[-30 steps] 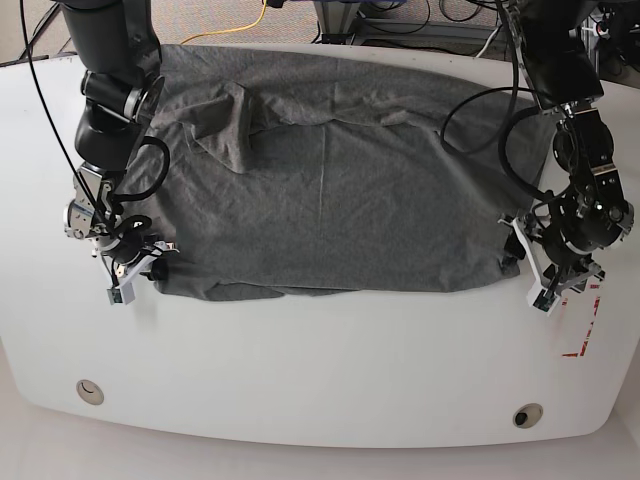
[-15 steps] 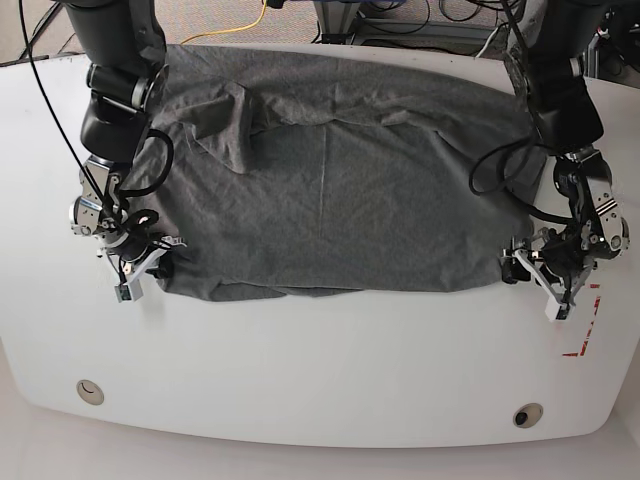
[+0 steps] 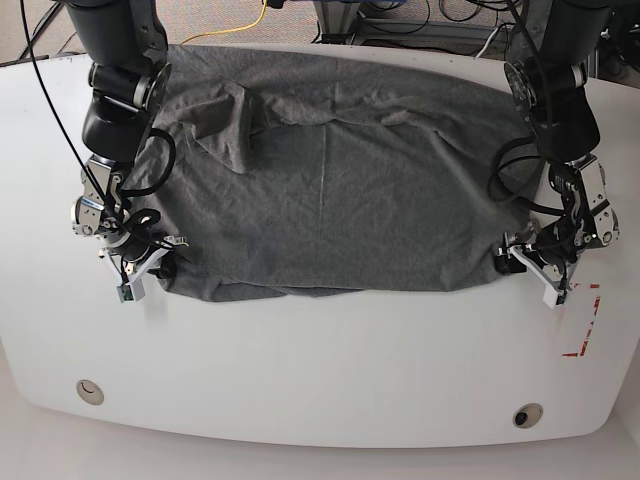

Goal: Layout the t-shirt on the table in an organized manner, then fold the t-shirt properly
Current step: 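Slide the left gripper inward along the hem toward the shirt center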

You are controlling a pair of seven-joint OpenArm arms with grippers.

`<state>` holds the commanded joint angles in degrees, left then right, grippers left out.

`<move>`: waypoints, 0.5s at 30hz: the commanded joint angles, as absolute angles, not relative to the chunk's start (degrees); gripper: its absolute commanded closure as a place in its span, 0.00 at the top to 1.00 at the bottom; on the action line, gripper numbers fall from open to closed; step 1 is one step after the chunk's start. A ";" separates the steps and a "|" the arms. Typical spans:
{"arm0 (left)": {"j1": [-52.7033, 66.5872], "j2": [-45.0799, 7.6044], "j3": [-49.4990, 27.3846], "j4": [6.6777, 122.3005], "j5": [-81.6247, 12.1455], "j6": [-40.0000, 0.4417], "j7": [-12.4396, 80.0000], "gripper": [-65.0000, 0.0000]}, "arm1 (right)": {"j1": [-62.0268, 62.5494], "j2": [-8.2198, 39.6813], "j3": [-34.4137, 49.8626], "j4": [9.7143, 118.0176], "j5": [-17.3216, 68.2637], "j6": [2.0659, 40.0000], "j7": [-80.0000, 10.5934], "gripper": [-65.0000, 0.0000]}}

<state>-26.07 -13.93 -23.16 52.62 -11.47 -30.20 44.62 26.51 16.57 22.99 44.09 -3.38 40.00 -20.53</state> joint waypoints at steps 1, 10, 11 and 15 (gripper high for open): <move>-26.15 -13.32 -23.16 52.62 -11.47 -30.20 44.62 0.59 | 26.51 16.57 22.99 44.09 -3.38 40.00 -20.53 0.00; -26.42 -12.70 -19.21 52.79 -11.38 -33.01 44.88 0.08 | 26.51 16.57 22.99 44.09 -3.38 40.00 -20.53 0.00; -26.42 -12.70 -18.24 52.88 -11.38 -33.71 44.88 0.02 | 26.51 16.57 22.99 44.09 -3.38 40.00 -20.53 0.00; -25.54 -12.70 -16.75 57.45 -11.30 -36.35 45.05 0.01 | 26.51 16.57 22.99 44.09 -3.38 40.00 -20.53 0.00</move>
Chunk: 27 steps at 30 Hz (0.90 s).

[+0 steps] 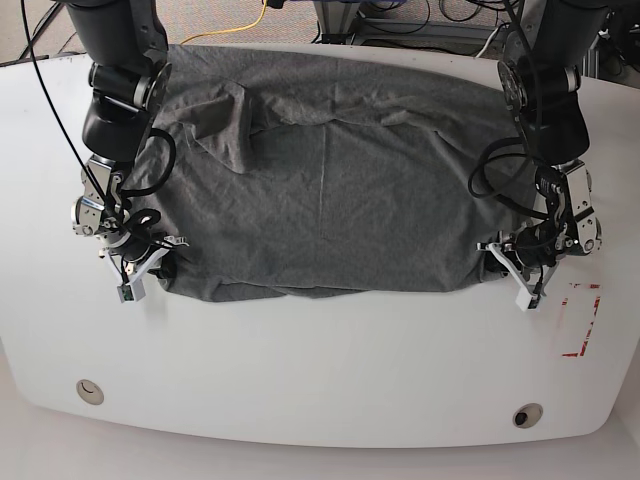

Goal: Layout the t-shirt on the table in an organized manner, then fold the t-shirt properly
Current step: 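Slide the left gripper inward along the hem toward the shirt center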

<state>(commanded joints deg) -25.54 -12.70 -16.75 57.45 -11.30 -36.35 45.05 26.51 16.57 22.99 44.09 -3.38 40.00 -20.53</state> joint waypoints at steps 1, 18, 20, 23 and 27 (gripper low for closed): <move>-24.31 -12.70 -16.48 59.21 -11.30 -36.88 45.41 0.01 | 26.51 16.57 22.99 44.09 -3.38 40.00 -20.53 0.00; -7.25 -15.25 -9.98 90.59 -11.21 -40.00 50.68 0.01 | 26.51 16.66 22.99 44.09 -3.38 40.00 -20.53 0.00; -5.58 -15.87 -8.66 92.44 -11.21 -40.00 50.68 0.01 | 26.51 16.66 22.99 44.09 -3.38 40.00 -20.53 0.00; -2.42 -16.92 -6.46 95.60 -11.30 -40.00 50.68 0.01 | 26.51 16.57 22.99 44.18 -3.38 40.00 -20.53 0.00; 1.27 -18.59 -2.95 99.82 -11.30 -40.00 50.68 0.01 | 26.51 16.48 22.99 44.18 -3.38 40.00 -20.53 0.00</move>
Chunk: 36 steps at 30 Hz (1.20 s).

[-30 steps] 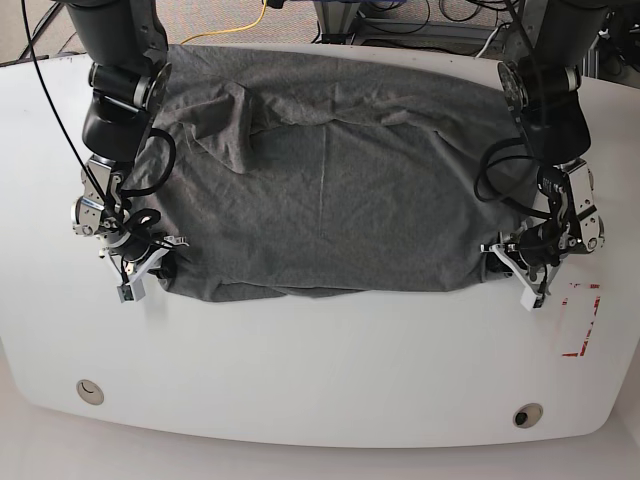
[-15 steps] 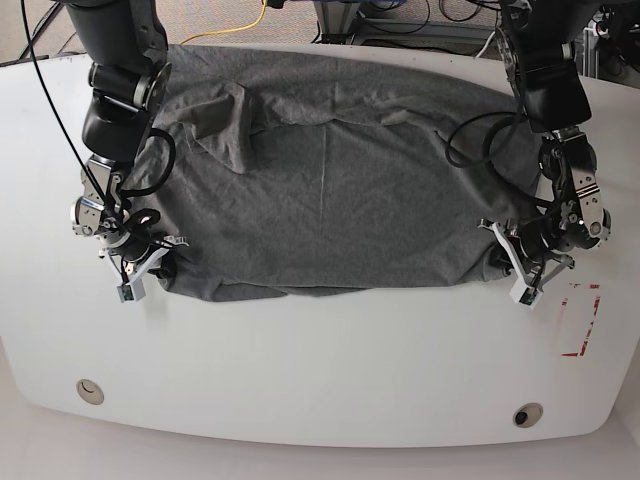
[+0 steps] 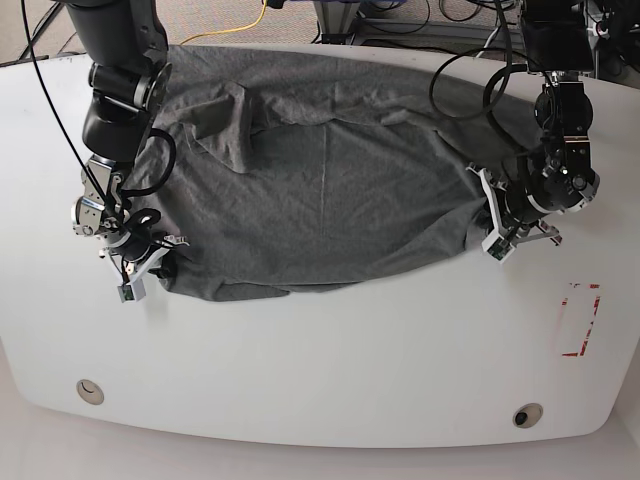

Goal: Layout the t-shirt on the table in an organized manner, then fold the t-shirt properly
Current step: 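Slide the left gripper inward along the hem toward the shirt center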

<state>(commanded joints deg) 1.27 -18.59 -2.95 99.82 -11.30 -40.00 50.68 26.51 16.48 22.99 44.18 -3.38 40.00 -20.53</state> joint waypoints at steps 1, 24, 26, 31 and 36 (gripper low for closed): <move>1.71 -18.86 -2.59 100.35 -11.30 -40.00 50.68 0.01 | 26.51 16.48 22.99 44.18 -3.38 40.00 -20.53 0.00; 6.37 -21.58 4.97 112.13 -11.30 -40.00 50.51 0.02 | 26.42 16.22 22.99 44.18 -3.38 40.00 -20.62 0.00; 6.37 -22.73 7.16 112.84 -11.30 -40.00 50.51 0.02 | 26.42 16.22 22.99 44.18 -3.38 40.00 -20.62 0.00; 8.31 -23.43 10.33 113.36 -11.30 -40.00 50.59 0.02 | 26.42 16.22 22.99 44.18 -3.38 40.00 -20.62 0.00; 9.36 -26.24 12.97 113.36 -11.30 -40.00 50.59 0.02 | 26.42 16.22 22.99 44.18 -3.38 40.00 -20.62 0.00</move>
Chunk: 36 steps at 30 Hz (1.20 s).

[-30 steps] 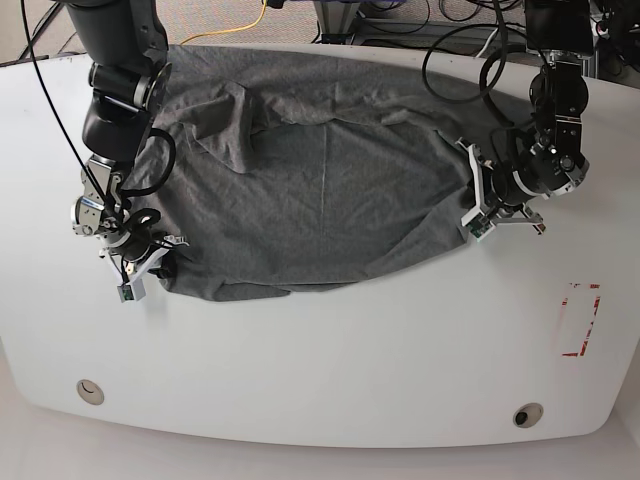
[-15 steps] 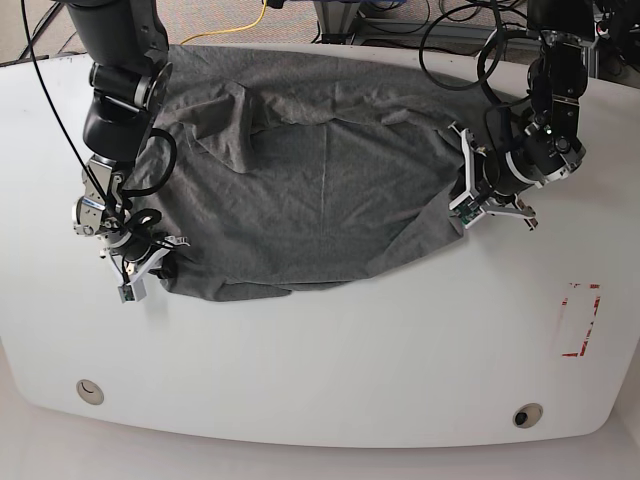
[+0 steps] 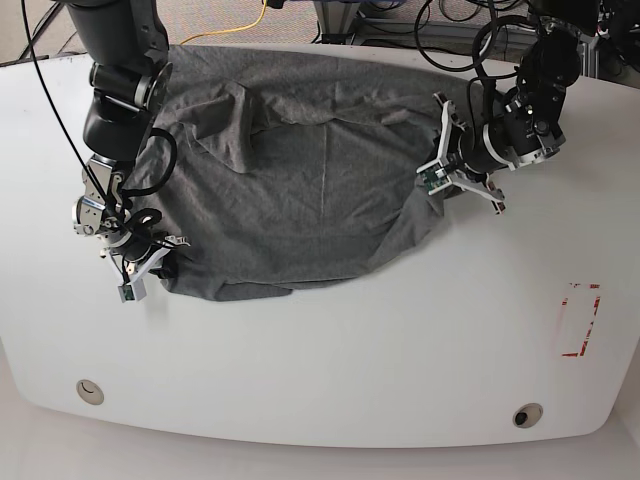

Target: Layout the t-shirt on the table in an organized manner, then fold the t-shirt properly

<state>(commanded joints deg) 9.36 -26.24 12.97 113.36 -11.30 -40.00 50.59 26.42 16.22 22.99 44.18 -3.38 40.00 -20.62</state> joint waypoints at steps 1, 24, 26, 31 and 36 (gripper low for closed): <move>9.36 -26.59 13.76 113.36 -11.30 -40.00 50.59 0.02 | 26.42 16.22 22.99 44.18 -3.38 40.00 -20.62 0.00; 7.60 -27.65 8.22 114.07 -21.41 -40.00 50.68 0.53 | 26.42 16.22 22.90 44.09 -3.38 40.00 -20.62 0.00; 7.34 -26.68 5.41 113.98 -22.37 -40.00 50.68 0.53 | 26.42 16.22 22.90 44.09 -3.38 40.00 -20.62 0.00; 5.93 -23.96 -0.84 112.22 -20.79 -40.00 52.44 0.53 | 26.42 16.22 22.90 44.09 -3.38 40.00 -20.62 0.00; 5.41 -23.60 -3.47 110.73 -21.05 -40.00 55.96 0.54 | 26.42 16.22 22.90 44.09 -3.38 40.00 -20.62 0.00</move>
